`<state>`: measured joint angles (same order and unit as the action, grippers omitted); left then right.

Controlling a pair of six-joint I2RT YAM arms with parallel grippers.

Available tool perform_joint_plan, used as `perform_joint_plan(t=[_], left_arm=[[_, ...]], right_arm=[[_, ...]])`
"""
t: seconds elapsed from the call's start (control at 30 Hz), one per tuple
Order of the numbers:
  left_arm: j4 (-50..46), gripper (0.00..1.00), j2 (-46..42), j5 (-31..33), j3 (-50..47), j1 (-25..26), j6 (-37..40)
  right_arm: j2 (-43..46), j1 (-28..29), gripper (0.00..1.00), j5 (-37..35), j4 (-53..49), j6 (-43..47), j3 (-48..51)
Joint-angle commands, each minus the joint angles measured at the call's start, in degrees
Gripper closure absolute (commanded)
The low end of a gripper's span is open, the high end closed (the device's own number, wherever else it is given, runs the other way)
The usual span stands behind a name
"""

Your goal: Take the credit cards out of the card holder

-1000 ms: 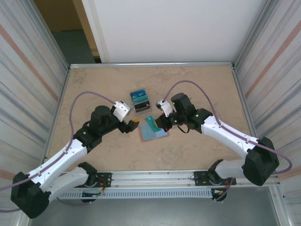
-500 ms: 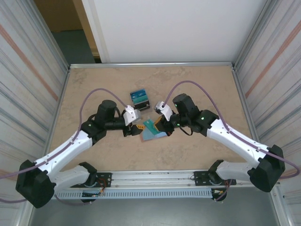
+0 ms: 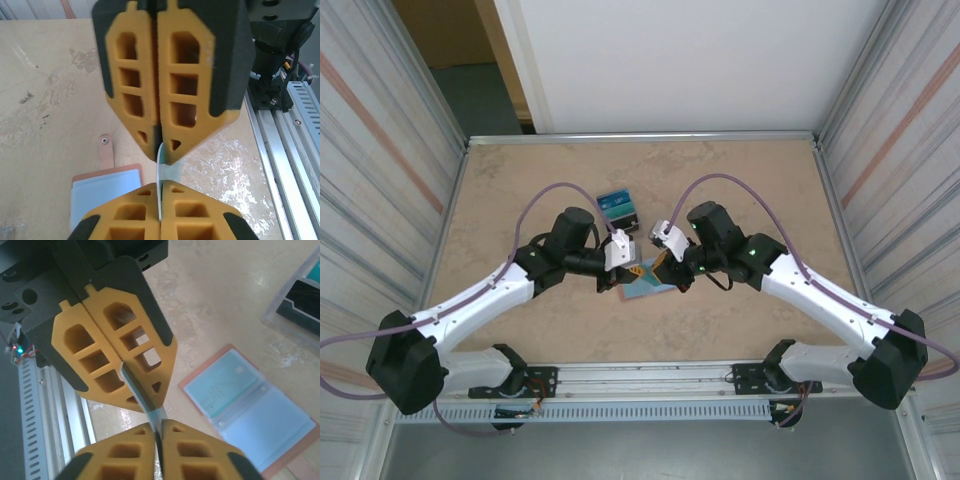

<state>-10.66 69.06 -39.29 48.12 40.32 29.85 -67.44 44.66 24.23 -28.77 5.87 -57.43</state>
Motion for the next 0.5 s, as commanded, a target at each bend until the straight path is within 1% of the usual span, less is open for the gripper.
perform_joint_plan(t=[0.0,0.1,0.23,0.27,0.37,0.47], left_arm=[[-0.44,1.0,-0.91,0.7,1.11,0.99,0.77],[1.19,1.0,-3.56,3.13,-1.03,0.99,-0.44],[7.31,1.0,-9.64,9.27,-6.48,0.99,-5.52],[8.75,1.0,-11.22,10.57,-7.74,0.97,-7.05],[14.26,1.0,-16.37,14.65,-12.14,0.99,-13.53],[21.49,1.0,-21.01,17.42,-16.84,0.93,-21.78]], right_arm=[[2.84,0.38,0.74,-2.43,3.58,-0.53,0.21],[5.3,0.25,0.61,-5.7,6.95,-1.99,2.77],[10.22,-0.58,0.51,-8.99,15.05,-6.62,7.89],[11.19,-0.86,0.51,-9.31,17.8,-8.35,9.53],[15.23,-1.56,0.44,-10.29,27.38,-15.24,14.8],[16.29,-2.15,0.36,-8.56,34.82,-20.98,18.89]])
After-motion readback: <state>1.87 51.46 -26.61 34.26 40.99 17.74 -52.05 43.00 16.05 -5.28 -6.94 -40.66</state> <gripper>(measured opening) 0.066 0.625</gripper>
